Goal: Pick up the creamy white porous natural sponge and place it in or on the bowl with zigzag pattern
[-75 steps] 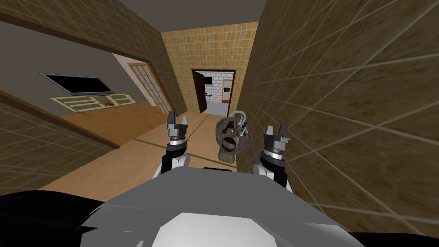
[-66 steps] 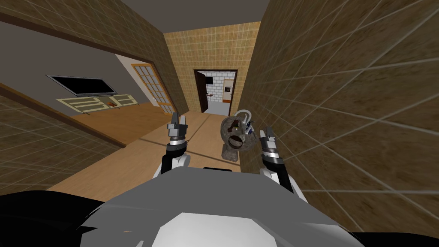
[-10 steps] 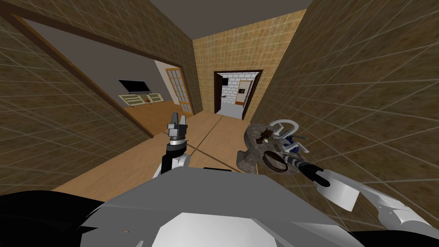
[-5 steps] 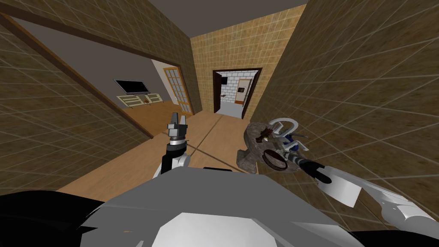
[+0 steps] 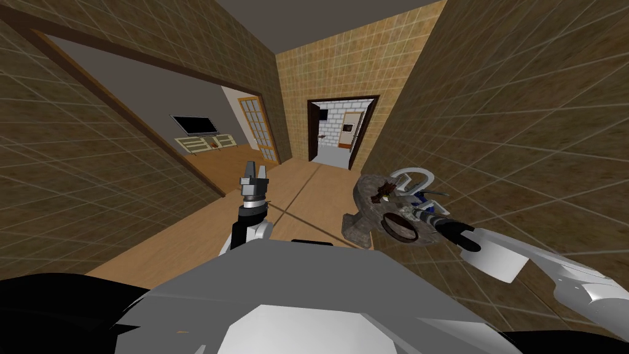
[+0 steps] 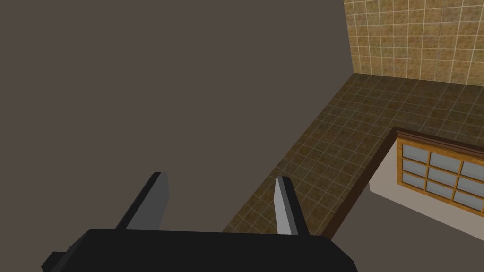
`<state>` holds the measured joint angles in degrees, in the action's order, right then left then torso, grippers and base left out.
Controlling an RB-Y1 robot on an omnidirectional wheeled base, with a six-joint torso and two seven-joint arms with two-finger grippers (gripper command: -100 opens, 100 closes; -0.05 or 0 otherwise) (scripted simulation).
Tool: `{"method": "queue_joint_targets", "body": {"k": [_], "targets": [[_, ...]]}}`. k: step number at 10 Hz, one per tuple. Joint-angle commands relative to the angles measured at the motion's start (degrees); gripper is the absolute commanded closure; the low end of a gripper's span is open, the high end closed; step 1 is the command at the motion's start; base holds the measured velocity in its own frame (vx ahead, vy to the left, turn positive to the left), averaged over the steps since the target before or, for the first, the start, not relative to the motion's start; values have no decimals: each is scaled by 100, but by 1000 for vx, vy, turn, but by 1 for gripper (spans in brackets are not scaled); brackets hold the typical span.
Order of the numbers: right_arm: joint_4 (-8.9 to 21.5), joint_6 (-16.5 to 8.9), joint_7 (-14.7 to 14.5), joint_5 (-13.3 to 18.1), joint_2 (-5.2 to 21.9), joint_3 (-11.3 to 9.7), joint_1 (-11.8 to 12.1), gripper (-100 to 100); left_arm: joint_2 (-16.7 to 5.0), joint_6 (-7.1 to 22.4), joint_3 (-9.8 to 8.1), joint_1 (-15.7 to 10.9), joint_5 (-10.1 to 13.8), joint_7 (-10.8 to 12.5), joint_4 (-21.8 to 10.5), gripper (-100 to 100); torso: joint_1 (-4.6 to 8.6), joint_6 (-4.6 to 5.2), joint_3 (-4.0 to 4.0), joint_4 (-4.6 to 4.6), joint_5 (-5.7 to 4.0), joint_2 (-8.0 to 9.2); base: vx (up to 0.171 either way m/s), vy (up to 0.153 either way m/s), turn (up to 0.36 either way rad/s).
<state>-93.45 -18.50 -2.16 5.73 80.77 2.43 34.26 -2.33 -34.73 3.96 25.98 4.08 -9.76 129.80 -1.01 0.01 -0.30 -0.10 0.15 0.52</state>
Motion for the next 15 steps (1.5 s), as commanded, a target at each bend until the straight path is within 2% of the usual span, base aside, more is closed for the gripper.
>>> {"method": "queue_joint_targets", "body": {"k": [1,5,6,8,11,12,13,15], "targets": [[44,-131,-13,-33,134,264,77,100,0,0,0,0,0,0,0,0,0,0,0,0,0,0,-71,144,54],[276,-437,-77,-49,275,806,274,100,1,0,1,-1,0,0,0,0,-46,6,-20,-9,16,33,-99,189,45],[276,-437,-77,-49,275,806,274,100,1,0,1,-1,0,0,0,0,-47,5,-18,-7,14,30,-74,126,12],[394,-591,-111,-68,324,1050,380,100,0,0,0,0,0,0,0,0,-14,12,-15,-8,12,23,-71,111,35],[539,-799,-162,-110,386,1362,504,100,1,0,0,0,0,0,0,0,-49,11,-18,-9,22,26,-81,174,47],[605,-915,-196,-147,423,1528,552,100,0,0,0,0,0,0,0,0,-46,13,-17,-9,22,26,-67,201,80],[605,-915,-196,-147,423,1528,552,100,1,0,1,0,0,0,0,0,-56,9,-14,-8,24,20,-42,159,29],[625,-1052,-246,-217,502,1726,533,100,0,0,0,0,0,0,0,0,-36,10,-13,-8,23,18,-60,114,54]]}}
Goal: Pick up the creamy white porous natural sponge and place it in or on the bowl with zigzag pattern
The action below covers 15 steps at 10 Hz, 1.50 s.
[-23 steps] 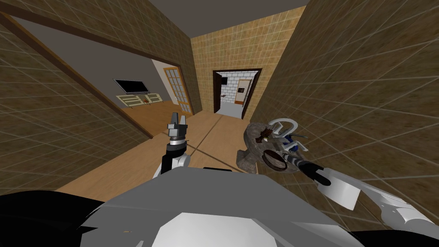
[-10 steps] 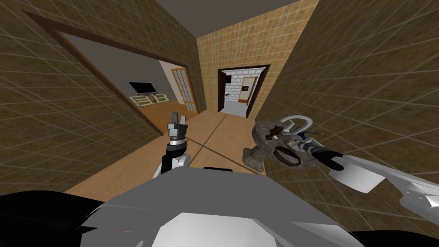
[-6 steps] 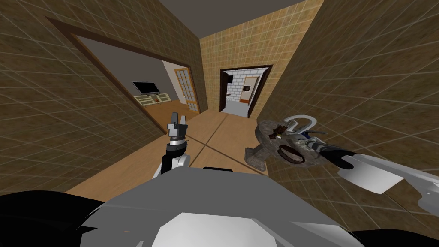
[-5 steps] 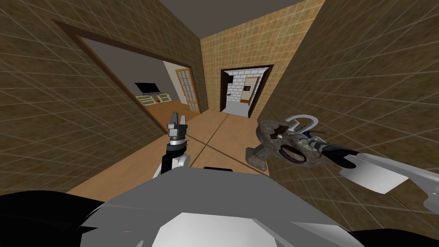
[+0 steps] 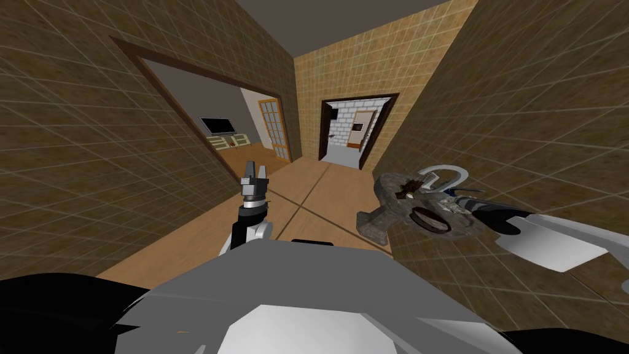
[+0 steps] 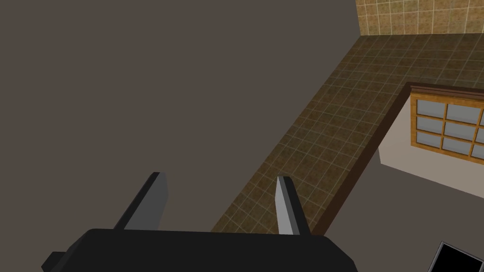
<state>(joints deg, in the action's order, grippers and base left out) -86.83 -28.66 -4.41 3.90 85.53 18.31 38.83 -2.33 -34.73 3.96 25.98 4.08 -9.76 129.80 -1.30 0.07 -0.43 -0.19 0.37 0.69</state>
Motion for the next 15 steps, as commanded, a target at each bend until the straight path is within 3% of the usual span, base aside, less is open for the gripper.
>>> {"method": "queue_joint_targets", "body": {"k": [1,2,4,5,15], "targets": [[-202,-21,-32,-55,122,108,-71,100,0,0,0,0,0,0,0,0,0,0,0,0,0,0,-32,22,-26],[-202,-21,-32,-55,122,108,-71,100,-1,0,-1,1,0,0,0,0,25,-3,4,0,0,-10,1,-37,-7],[-509,124,1,2,200,-170,-247,100,-2,0,-2,2,0,0,0,0,79,5,16,7,-22,-27,26,-132,-119],[-509,124,1,2,200,-170,-247,100,-3,0,-3,2,0,0,0,0,123,9,18,8,-32,-31,13,-143,-56],[-1303,650,169,275,263,-1158,-584,100,-2,0,-2,1,0,0,0,0,110,-7,17,8,-36,-29,22,-95,-93]]}}
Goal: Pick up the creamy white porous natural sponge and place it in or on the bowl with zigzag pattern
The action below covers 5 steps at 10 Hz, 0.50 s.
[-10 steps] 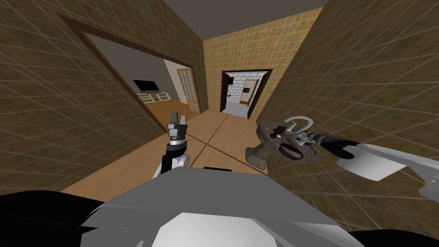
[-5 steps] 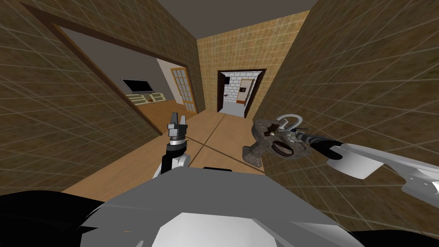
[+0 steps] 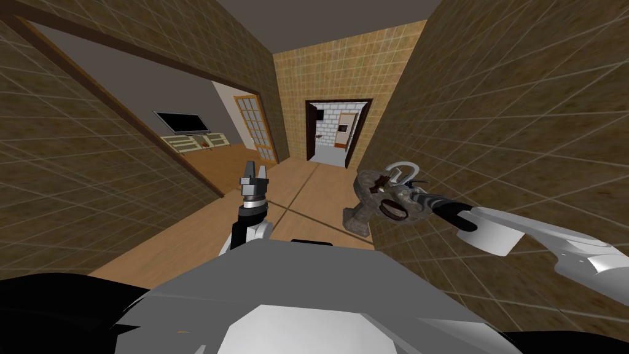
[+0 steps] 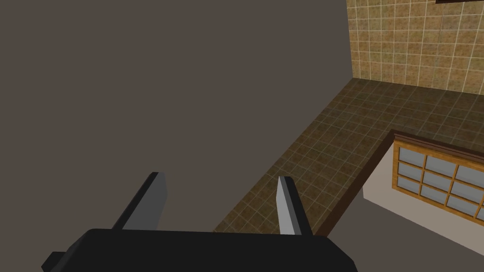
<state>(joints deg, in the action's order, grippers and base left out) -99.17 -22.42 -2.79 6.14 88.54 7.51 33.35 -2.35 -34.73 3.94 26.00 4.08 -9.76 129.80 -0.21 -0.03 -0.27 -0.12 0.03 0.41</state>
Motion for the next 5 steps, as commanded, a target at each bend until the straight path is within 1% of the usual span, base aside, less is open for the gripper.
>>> {"method": "queue_joint_targets", "body": {"k": [1,3,4,5], "targets": [[-129,71,22,77,-37,-160,-64,100,0,0,0,0,0,0,0,0,0,0,0,0,0,0,37,-93,-73],[-241,161,51,125,-35,-316,-121,100,0,0,0,0,0,0,0,0,-8,-3,-1,-1,2,0,26,-81,-72],[-178,116,38,84,-6,-323,-172,100,0,0,0,0,0,0,0,0,-9,-2,-2,-2,1,2,10,-34,-7],[-181,129,38,88,-9,-347,-183,-100,1,0,1,-1,0,0,0,0,-24,-3,-5,-4,7,7,2,-7,3]]}}
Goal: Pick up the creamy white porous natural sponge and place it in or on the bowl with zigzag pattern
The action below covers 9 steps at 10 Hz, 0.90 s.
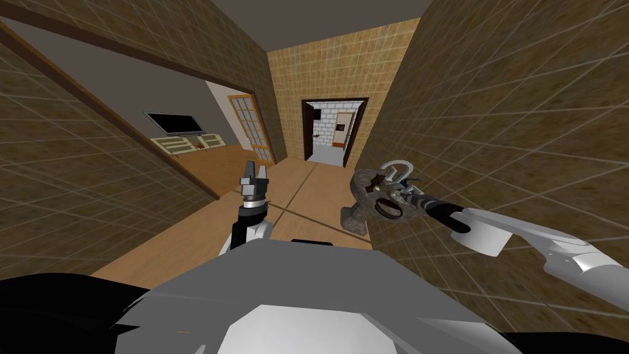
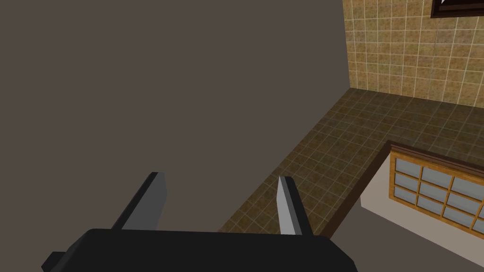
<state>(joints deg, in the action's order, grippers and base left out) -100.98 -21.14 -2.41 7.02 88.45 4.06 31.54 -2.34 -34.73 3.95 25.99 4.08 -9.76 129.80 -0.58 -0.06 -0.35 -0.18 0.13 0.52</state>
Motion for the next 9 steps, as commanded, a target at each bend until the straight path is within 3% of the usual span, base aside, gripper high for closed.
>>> {"method": "queue_joint_targets", "body": {"k": [1,4,5,6,9], "targets": [[0,0,0,0,0,0,0,-100,0,0,0,0,0,0,0,0,0,0,0,0,0,0,0,0,0],[0,0,0,0,0,0,0,-100,0,0,0,0,0,0,0,0,-7,0,-2,-1,2,3,0,0,0],[0,0,0,0,0,0,0,0,0,0,0,0,0,0,0,0,-8,0,-2,-1,2,3,0,0,0],[-141,-67,80,-137,239,60,58,-100,0,0,0,0,0,0,0,0,-8,0,-2,-1,2,3,19,-24,-106],[-353,-167,200,-343,598,151,145,-100,0,0,0,0,0,0,0,0,6,0,5,2,0,-9,33,-39,-85]]}}
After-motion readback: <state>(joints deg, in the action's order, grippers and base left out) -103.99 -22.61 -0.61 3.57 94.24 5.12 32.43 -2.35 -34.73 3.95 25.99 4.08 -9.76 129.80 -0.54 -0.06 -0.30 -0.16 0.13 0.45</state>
